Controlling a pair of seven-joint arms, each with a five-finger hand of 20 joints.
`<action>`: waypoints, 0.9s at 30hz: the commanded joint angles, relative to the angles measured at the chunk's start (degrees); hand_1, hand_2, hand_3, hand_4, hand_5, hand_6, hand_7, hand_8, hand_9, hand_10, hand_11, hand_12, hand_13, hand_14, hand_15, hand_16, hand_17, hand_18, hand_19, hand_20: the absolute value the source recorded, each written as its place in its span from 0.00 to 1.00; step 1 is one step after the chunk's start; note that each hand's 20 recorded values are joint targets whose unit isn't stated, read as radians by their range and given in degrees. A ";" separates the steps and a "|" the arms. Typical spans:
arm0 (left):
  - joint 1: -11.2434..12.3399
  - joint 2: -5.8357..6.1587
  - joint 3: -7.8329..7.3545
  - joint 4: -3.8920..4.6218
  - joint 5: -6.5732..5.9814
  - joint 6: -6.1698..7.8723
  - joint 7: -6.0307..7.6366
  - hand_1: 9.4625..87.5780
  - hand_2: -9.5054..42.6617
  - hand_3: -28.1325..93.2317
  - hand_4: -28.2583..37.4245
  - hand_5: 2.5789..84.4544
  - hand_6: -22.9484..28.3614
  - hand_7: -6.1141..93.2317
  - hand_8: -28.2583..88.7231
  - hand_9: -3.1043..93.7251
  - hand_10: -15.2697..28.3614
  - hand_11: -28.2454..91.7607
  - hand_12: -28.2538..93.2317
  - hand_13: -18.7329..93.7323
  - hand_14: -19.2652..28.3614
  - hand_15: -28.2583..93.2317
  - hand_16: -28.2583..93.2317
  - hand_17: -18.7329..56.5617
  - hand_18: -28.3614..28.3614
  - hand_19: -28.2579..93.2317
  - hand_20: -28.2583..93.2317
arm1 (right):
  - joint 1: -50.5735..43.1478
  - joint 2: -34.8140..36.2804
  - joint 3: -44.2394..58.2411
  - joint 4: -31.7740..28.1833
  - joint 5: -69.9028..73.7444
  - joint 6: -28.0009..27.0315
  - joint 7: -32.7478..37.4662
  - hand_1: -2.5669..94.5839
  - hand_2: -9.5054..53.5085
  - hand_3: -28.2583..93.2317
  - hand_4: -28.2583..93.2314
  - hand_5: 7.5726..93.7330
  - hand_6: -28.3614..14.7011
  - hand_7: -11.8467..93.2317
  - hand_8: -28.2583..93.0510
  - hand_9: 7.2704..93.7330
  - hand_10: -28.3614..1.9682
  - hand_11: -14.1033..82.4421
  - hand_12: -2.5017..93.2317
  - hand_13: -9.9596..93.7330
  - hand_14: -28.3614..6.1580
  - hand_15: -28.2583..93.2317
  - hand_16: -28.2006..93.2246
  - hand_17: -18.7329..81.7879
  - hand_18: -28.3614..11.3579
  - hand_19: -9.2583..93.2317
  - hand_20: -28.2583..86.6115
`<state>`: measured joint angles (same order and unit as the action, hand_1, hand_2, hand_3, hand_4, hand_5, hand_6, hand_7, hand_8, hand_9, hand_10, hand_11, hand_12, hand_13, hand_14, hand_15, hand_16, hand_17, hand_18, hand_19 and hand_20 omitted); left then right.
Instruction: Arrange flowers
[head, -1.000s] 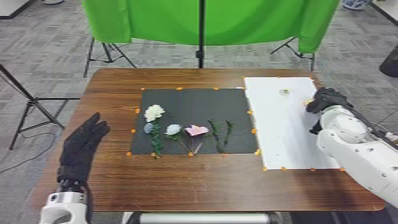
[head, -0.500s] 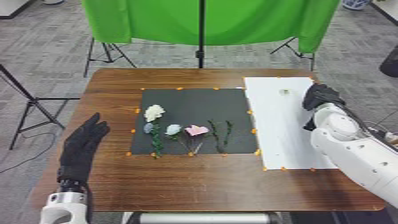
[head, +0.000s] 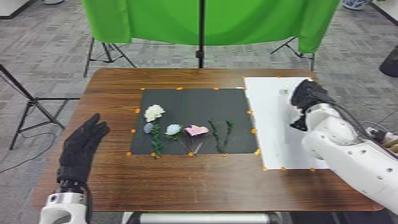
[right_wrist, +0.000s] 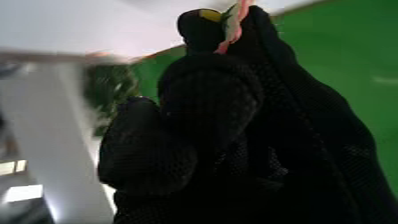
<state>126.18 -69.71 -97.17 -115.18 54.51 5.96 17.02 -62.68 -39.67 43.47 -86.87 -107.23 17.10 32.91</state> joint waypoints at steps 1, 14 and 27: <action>-0.31 0.18 0.19 0.31 0.32 -0.52 -0.98 0.16 0.16 0.80 0.05 0.47 0.52 0.13 0.20 0.44 0.62 0.33 0.36 0.43 0.74 0.35 0.28 0.26 0.75 0.26 0.38 | 4.30 -1.71 -3.24 -11.96 9.29 -2.69 -7.29 0.70 0.00 0.69 0.07 0.83 0.64 0.31 0.32 0.96 0.61 0.22 0.40 0.99 0.78 0.66 0.51 0.83 0.50 1.00 0.63; -0.60 -0.13 0.53 0.45 0.47 -0.34 -1.09 0.16 0.16 0.80 0.05 0.47 0.52 0.13 0.20 0.44 0.62 0.33 0.36 0.43 0.74 0.35 0.28 0.26 0.74 0.26 0.38 | 9.46 -5.61 -14.05 -11.54 9.78 -9.59 -11.41 0.69 0.00 0.69 0.08 0.82 0.64 0.30 0.32 0.94 0.61 0.22 0.40 0.98 0.77 0.66 0.52 0.83 0.49 1.00 0.64; -0.04 -0.20 0.37 0.21 0.23 -0.22 -0.84 0.16 0.16 0.79 0.05 0.47 0.52 0.13 0.20 0.44 0.62 0.33 0.36 0.43 0.74 0.35 0.28 0.26 0.74 0.26 0.38 | 9.04 -6.19 -14.10 -10.56 11.00 -12.92 -11.64 0.64 0.00 0.68 0.09 0.75 0.66 0.29 0.30 0.89 0.62 0.21 0.41 0.97 0.76 0.67 0.51 0.82 0.48 1.00 0.65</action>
<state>125.23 -69.57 -96.89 -115.09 54.57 5.90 16.52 -53.39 -45.74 29.49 -97.59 -96.24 4.71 21.78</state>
